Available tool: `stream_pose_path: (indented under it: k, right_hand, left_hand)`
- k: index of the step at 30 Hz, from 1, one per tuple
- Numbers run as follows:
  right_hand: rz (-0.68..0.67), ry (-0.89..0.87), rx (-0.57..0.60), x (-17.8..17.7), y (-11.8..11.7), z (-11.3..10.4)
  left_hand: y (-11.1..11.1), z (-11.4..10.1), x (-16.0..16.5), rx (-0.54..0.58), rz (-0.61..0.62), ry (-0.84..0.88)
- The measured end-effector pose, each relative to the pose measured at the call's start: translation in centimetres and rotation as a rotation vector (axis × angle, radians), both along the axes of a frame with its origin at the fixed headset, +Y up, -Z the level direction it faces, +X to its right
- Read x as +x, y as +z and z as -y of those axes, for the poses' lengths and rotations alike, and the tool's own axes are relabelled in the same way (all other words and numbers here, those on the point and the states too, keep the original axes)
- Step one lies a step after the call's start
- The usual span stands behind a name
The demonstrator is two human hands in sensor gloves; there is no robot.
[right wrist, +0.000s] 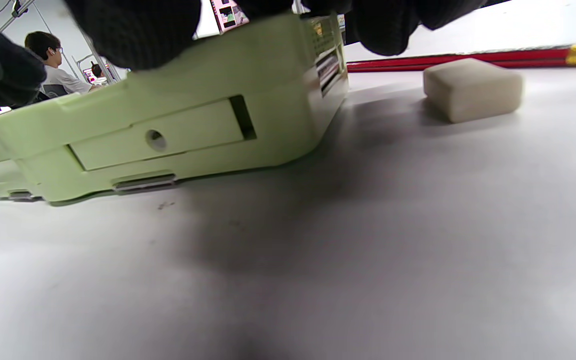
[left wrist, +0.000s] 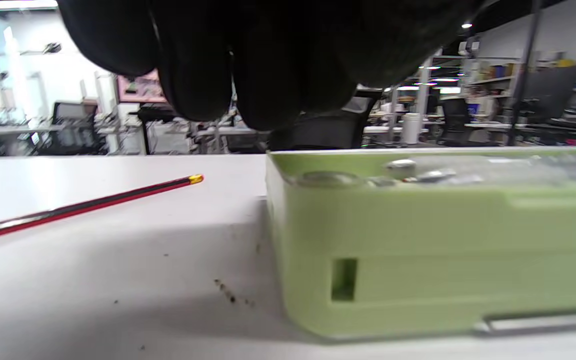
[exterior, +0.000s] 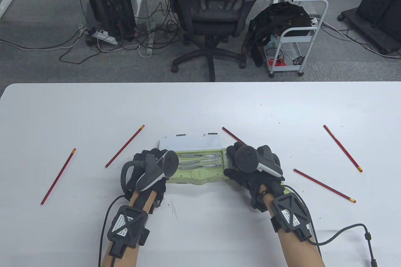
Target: Organize multifunction pencil case
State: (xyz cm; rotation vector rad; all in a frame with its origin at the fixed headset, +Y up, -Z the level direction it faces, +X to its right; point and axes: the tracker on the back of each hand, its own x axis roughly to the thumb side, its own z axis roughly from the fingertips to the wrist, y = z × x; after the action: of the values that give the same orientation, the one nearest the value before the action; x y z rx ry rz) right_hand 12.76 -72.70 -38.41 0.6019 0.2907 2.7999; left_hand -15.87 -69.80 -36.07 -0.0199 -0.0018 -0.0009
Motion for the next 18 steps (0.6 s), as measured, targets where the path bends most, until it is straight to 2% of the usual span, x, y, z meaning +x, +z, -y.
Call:
stream_pose_path:
  k: [3,8,12,18]
  right_hand:
    - [-0.004,-0.003,-0.004,-0.1,0.0,0.0]
    - [-0.011,-0.023,-0.036,-0.2,-0.2,-0.2]
    - [-0.015,-0.036,-0.059,-0.3,-0.3,-0.2]
    - [-0.018,-0.05,-0.077,-0.2,-0.3,-0.2]
  left_hand:
    - [-1.9,0.1,-1.4,-0.089,-0.08,0.05]
    - [-4.7,0.7,-2.7,-0.223,-0.172,0.24]
    - [-6.5,1.3,-2.4,-0.299,-0.199,0.287]
    - [-7.9,1.5,-1.4,-0.362,-0.201,0.316]
